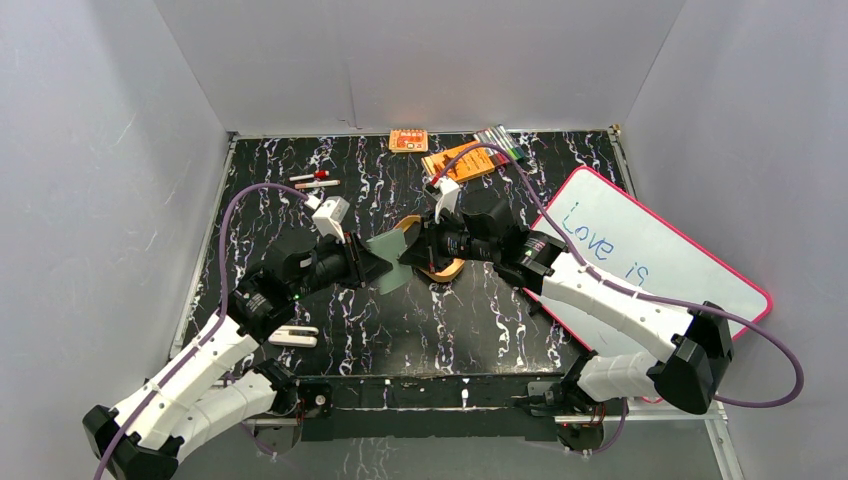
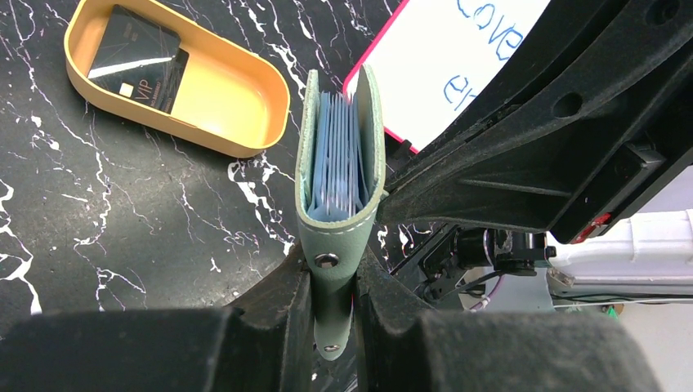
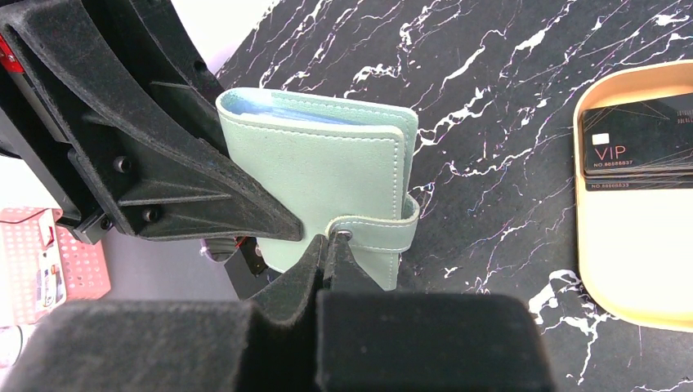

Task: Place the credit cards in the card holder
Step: Close the card holder.

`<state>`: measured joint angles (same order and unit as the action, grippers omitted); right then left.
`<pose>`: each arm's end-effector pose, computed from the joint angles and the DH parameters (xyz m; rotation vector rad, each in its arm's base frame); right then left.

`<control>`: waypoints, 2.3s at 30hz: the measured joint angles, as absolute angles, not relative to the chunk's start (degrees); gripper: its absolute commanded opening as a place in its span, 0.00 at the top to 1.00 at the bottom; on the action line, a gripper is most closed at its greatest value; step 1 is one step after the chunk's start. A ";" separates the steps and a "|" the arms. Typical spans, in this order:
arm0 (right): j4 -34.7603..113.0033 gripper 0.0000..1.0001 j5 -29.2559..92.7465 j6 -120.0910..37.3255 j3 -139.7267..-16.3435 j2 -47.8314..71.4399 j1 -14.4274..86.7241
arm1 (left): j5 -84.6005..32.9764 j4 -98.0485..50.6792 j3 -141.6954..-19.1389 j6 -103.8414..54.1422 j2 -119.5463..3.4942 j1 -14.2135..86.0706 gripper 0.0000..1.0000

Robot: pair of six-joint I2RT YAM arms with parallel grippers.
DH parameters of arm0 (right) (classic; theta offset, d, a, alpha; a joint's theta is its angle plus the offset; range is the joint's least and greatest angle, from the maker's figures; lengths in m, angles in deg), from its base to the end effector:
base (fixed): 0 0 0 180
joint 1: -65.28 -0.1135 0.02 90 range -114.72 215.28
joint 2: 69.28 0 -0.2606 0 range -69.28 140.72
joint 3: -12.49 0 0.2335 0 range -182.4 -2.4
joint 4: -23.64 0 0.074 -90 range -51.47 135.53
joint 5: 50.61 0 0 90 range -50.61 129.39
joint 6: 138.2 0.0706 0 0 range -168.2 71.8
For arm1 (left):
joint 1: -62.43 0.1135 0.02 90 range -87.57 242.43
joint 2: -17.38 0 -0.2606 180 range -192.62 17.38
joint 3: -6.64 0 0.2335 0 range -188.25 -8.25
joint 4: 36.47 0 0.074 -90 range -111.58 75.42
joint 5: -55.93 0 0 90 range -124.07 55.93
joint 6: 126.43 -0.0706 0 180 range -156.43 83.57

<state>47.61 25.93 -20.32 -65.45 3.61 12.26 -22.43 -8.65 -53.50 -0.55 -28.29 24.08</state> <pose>0.1739 0.2582 0.3369 -0.6196 1.9786 1.1431 0.1506 -0.1373 0.3252 0.1976 1.9312 -1.0802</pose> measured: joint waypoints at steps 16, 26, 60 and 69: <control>47.67 1.00 25.87 -20.08 -65.45 4.20 12.26 | -21.10 -9.11 -52.85 -0.84 -28.18 24.58 1.00; 47.80 1.00 25.41 -19.88 -65.45 4.22 12.28 | -19.02 -11.14 -51.16 0.02 -27.31 25.22 1.00; 47.00 1.00 24.86 -19.47 -65.93 6.34 12.61 | -17.80 -18.47 -46.12 7.12 -25.95 26.59 1.00; 46.73 0.63 24.36 -18.99 -65.93 5.35 12.26 | -18.15 -17.90 -46.12 4.65 -24.51 26.55 1.00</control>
<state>46.73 24.36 -18.99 -65.93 5.35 12.26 -18.15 -17.90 -46.12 4.65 -24.51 26.55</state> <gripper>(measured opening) 0.181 0.141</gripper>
